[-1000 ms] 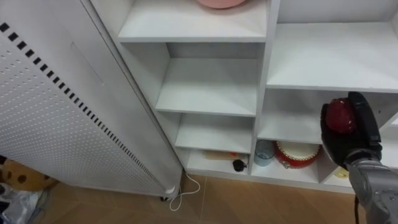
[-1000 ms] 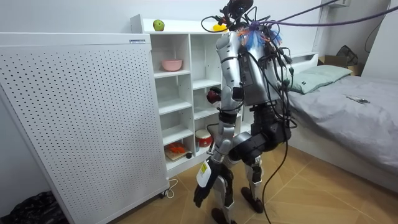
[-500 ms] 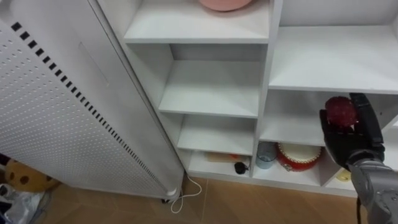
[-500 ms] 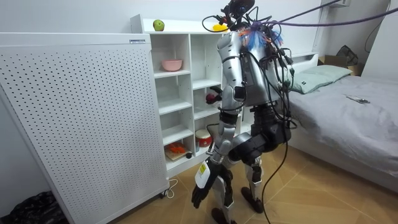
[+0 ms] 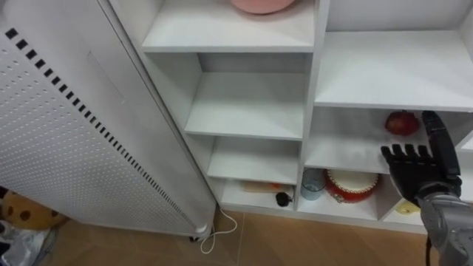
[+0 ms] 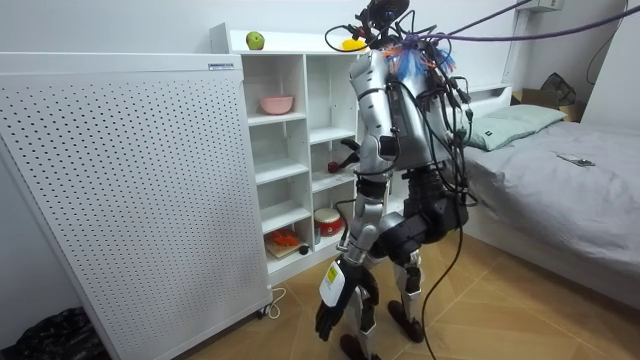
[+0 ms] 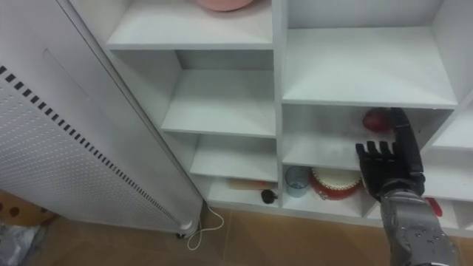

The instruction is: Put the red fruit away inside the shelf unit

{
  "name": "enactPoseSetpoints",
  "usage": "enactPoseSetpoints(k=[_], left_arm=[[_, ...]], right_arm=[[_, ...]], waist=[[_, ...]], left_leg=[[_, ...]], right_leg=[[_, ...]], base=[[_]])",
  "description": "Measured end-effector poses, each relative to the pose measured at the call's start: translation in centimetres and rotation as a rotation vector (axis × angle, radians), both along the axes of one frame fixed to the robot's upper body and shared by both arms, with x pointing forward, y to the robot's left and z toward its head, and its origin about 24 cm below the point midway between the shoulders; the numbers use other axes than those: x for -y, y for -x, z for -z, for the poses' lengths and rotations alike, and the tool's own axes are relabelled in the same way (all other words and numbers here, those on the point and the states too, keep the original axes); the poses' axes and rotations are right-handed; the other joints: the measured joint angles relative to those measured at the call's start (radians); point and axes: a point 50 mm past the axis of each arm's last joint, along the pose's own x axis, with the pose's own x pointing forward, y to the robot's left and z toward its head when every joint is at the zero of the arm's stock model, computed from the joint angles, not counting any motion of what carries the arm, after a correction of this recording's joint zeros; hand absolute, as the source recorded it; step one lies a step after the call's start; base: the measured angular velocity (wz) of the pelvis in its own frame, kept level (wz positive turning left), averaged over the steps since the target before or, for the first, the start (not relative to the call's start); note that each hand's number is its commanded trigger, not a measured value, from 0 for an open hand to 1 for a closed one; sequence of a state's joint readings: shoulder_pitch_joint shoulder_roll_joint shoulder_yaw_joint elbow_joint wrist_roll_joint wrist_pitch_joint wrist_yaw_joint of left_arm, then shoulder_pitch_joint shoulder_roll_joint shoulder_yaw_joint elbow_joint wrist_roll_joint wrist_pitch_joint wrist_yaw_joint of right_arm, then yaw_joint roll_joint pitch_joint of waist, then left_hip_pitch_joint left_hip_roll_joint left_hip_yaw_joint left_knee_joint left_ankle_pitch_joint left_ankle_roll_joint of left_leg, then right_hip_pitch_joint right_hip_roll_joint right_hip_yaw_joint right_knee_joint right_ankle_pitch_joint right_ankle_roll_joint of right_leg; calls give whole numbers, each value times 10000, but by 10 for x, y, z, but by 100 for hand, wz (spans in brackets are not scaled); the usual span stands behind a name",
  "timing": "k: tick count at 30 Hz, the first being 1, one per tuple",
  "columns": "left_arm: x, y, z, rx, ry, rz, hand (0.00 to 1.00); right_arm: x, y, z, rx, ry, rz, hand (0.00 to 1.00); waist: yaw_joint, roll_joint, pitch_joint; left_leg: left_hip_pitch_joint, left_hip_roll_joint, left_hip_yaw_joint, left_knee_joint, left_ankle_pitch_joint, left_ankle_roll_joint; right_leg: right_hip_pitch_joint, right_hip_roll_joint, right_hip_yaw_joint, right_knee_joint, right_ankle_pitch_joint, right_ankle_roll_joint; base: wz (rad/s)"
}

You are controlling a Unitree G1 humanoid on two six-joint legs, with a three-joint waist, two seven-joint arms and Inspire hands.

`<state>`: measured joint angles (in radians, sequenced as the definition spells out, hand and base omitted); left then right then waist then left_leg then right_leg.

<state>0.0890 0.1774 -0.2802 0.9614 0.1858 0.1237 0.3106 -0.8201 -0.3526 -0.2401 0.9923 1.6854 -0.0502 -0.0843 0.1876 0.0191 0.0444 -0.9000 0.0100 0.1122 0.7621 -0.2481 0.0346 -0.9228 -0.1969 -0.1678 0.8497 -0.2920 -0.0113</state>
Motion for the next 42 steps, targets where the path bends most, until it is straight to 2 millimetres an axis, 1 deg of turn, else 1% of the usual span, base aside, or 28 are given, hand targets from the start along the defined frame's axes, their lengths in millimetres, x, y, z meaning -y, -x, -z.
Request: enactPoseSetpoints(k=[7, 11, 12, 13, 14, 15, 16, 17, 18, 19, 21, 22, 24, 25, 26, 27, 28, 29, 30, 31, 33, 34, 36, 37, 38, 39, 40, 42], left_arm=[[0, 0, 0, -1, 0, 15, 0], [1, 0, 0, -67, 117, 70, 0], [1, 0, 0, -81, 147, 76, 0], [1, 0, 0, -83, 155, 66, 0], [1, 0, 1, -133, 198, 85, 0], [1, 1, 1, -234, 285, 100, 0], [1, 2, 2, -291, 308, 94, 0], [0, 3, 2, -360, 313, 78, 0], [0, 4, 3, -410, 315, 67, 0], [-1, 4, 3, -452, 333, 79, 0], [-2, 7, 5, -682, 417, 16, 0], [-4, 8, 5, -712, 452, -66, 0], [-9, 11, 5, -805, 543, -400, 0], [-11, 11, 5, -822, 576, -483, 0], [-13, 11, 5, -831, 631, -581, 0], [-17, 10, 4, -830, 599, -664, 0], [-19, 8, 4, -826, 600, -746, 0], [-24, 5, 3, -820, 558, -837, 0], [-27, 3, 2, -748, 511, -867, 0], [-28, 3, 1, -711, 476, -835, 0], [-31, 1, 0, -593, 421, -942, 0], [-32, 1, 0, -567, 426, -1009, 0], [-37, 5, -1, -578, 341, -1143, 0], [-39, 7, -1, -578, 310, -1231, 0], [-43, 13, -1, -662, 204, -1336, 0], [-46, 20, 0, -790, 136, -1419, 0], [-47, 24, 0, -870, 104, -1464, 0], [-50, 37, 1, -1156, -126, -1355, 0]], right_arm=[[0, 0, 0, -7, 20, 4, 0], [1, 1, 4, -196, 97, 36, 0], [4, 3, 8, -442, 282, 67, 0], [5, 5, 12, -581, 365, 86, 0], [8, 10, 23, -929, 458, 141, 0], [10, 19, 41, -1506, 662, 108, 0], [11, 24, 52, -1839, 727, 53, 0], [13, 37, 74, -2616, 798, -61, 0], [15, 49, 93, -3375, 1000, -165, 0], [16, 55, 101, -3717, 1181, -243, 0], [20, 79, 130, -5068, 1995, -688, 0], [21, 86, 137, -5468, 2253, -833, 0], [23, 113, 162, -6771, 3106, -1494, 0], [23, 120, 168, -7061, 3248, -1658, 0], [24, 131, 177, -7548, 3494, -1977, 0], [24, 140, 183, -8084, 4097, -2551, 0], [23, 145, 187, -8295, 4381, -2848, 0], [23, 156, 195, -8693, 4789, -3409, 0], [22, 167, 201, -8982, 5023, -3800, 0], [22, 172, 204, -9159, 5172, -4047, 0], [20, 194, 217, -9880, 5809, -5046, 0], [19, 202, 221, -10089, 5866, -5301, 0], [17, 233, 235, -10807, 5703, -6036, 0], [16, 239, 237, -10942, 5697, -6218, 0], [14, 251, 242, -11173, 5742, -6603, 0], [11, 263, 246, -11397, 5822, -7019, 0], [10, 267, 248, -11441, 5829, -7148, 0], [7, 294, 255, -11815, 5696, -7700, 0]], waist=[[7, 34, -18], [11, 172, -54], [17, 231, -89], [48, 241, -95], [98, 253, -90], [101, 262, -83], [100, 269, -80], [106, 278, -79], [99, 274, -81], [97, 269, -78], [-25, 258, -74], [-70, 253, -70], [-263, 242, -64], [-312, 229, -57], [-413, 150, -26], [-504, 80, 8], [-567, 63, 20], [-600, -11, 45], [-636, -64, 33], [-678, -103, 33], [-801, -227, 15], [-825, -264, 8], [-841, -463, -118], [-876, -529, -150], [-1028, -649, -221], [-1066, -755, -284], [-1072, -801, -315], [-1257, -905, -385]], left_leg=[[0, 24, 0, 1, -15, -18], [61, 30, -15, -24, -21, -26], [99, 32, -53, -59, -20, -27], [139, 35, -59, -79, -21, -28], [315, 33, -68, -171, -24, -35], [605, 33, -90, -333, -21, -41], [771, 33, -115, -419, -21, -44], [1099, 33, -183, -601, -20, -67], [1343, 31, -209, -813, -3, -90], [1445, 25, -206, -919, 7, -99], [1878, -33, -202, -1330, 54, -109], [1997, -42, -202, -1441, 61, -112], [2560, -36, -209, -1778, 65, -118], [2712, -35, -205, -1844, 67, -122], [2978, -29, -176, -1967, 69, -126], [3246, -24, -167, -2159, 83, -149], [3372, -4, -180, -2228, 88, -157], [3678, 28, -189, -2401, 99, -176], [3956, 70, -191, -2572, 108, -191], [4100, 84, -188, -2667, 110, -195], [4740, 138, -191, -3033, 117, -207], [4956, 137, -197, -3163, 123, -216], [5675, 136, -199, -3596, 124, -219], [5861, 134, -198, -3714, 126, -222], [6200, 126, -199, -3923, 127, -223], [6528, 117, -191, -4068, 126, -223], [6723, 121, -173, -4163, 126, -223], [7415, 126, -157, -4500, 126, -224]], right_leg=[[-2, 35, 10, -21, 1, -2], [74, 52, -3, -66, 2, -3], [140, 59, -48, -132, 3, -4], [192, 62, -62, -162, 3, -4], [379, 65, -93, -246, 2, -3], [691, 81, -147, -426, 4, 0], [877, 94, -188, -532, 9, 11], [1256, 134, -268, -764, 19, 36], [1524, 157, -323, -997, 29, 63], [1622, 166, -326, -1100, 44, 74], [2004, 197, -320, -1466, 143, 116], [2129, 198, -333, -1559, 147, 124], [2707, 234, -439, -1959, 160, 156], [2871, 237, -462, -2048, 160, 160], [3138, 252, -476, -2165, 158, 165], [3394, 257, -532, -2377, 160, 169], [3556, 290, -567, -2492, 169, 180], [3910, 379, -571, -2747, 191, 214], [4248, 484, -577, -3042, 238, 249], [4419, 516, -595, -3173, 262, 262], [5181, 613, -785, -3796, 399, 293], [5437, 633, -832, -3971, 425, 313], [6309, 766, -866, -4571, 494, 425], [6515, 790, -885, -4720, 517, 445], [6896, 827, -939, -5006, 561, 479], [7268, 853, -948, -5258, 602, 516], [7453, 870, -949, -5381, 647, 521], [8296, 981, -955, -6031, 812, 562]], base=[[0], [0], [0], [0], [0], [0], [4], [6], [0], [-4], [-6], [0], [0], [0], [-5], [-3], [0], [3], [0], [0], [0], [9], [9], [4], [3], [0], [-6], [-2]])
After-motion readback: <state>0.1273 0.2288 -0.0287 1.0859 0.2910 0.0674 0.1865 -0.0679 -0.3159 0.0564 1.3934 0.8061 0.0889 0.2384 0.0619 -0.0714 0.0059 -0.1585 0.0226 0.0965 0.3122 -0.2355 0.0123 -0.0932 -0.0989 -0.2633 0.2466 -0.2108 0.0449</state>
